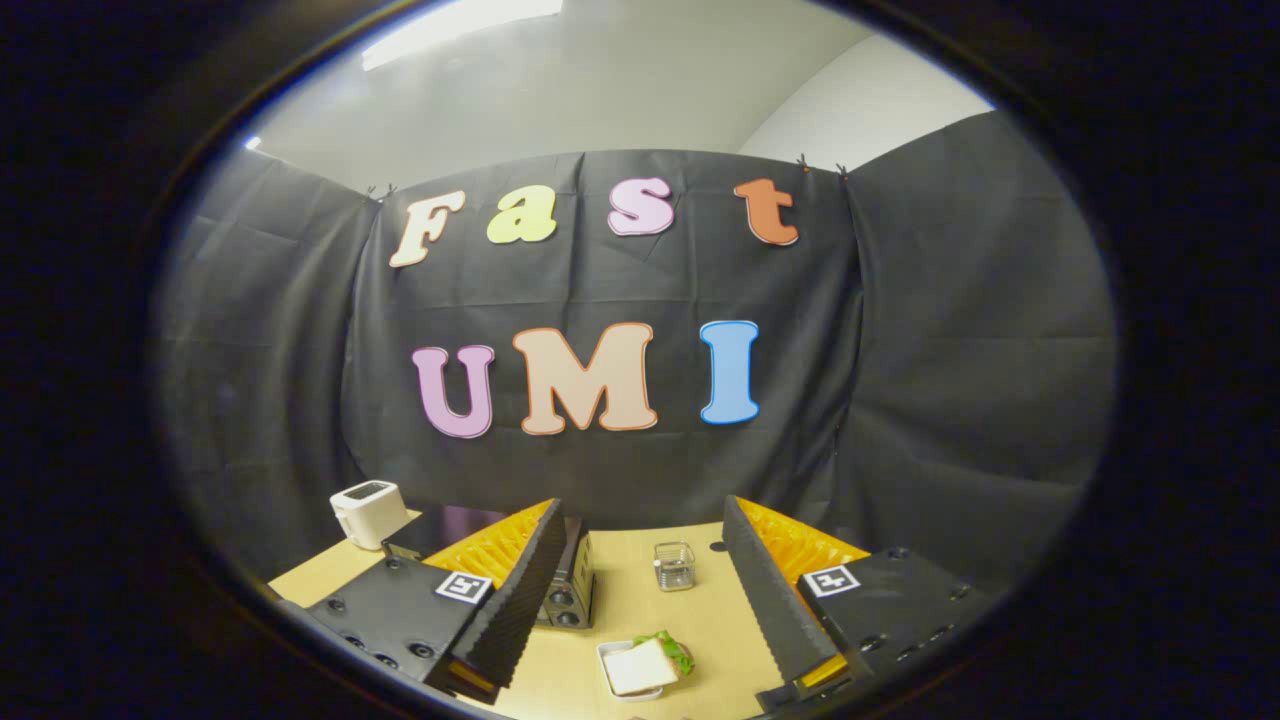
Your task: Open the toaster oven, put the food inside, and close the toaster oven door.
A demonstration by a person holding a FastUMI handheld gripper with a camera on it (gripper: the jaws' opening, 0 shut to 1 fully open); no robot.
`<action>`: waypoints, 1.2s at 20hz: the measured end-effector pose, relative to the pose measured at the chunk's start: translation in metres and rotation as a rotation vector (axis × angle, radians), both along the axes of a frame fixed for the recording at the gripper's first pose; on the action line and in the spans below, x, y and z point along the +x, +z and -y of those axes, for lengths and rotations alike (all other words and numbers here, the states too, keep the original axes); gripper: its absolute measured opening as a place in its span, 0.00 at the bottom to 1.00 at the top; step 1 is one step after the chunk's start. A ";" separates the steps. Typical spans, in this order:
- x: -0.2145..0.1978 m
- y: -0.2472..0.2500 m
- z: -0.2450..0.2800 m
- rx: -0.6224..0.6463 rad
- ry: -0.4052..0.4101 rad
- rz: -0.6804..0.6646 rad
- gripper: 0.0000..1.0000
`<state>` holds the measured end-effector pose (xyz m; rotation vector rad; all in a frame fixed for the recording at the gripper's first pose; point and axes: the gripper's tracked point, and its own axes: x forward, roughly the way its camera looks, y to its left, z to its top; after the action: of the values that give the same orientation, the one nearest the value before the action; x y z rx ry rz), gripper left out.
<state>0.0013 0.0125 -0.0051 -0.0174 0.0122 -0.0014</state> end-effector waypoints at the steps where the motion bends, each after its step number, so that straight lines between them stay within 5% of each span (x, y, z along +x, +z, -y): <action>1: 0.001 -0.001 -0.001 0.001 0.000 -0.001 0.97; 24: 0.021 -0.025 -0.052 0.009 0.062 -0.023 0.97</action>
<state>0.0225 0.0647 -0.0297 -0.0087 0.0351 0.0612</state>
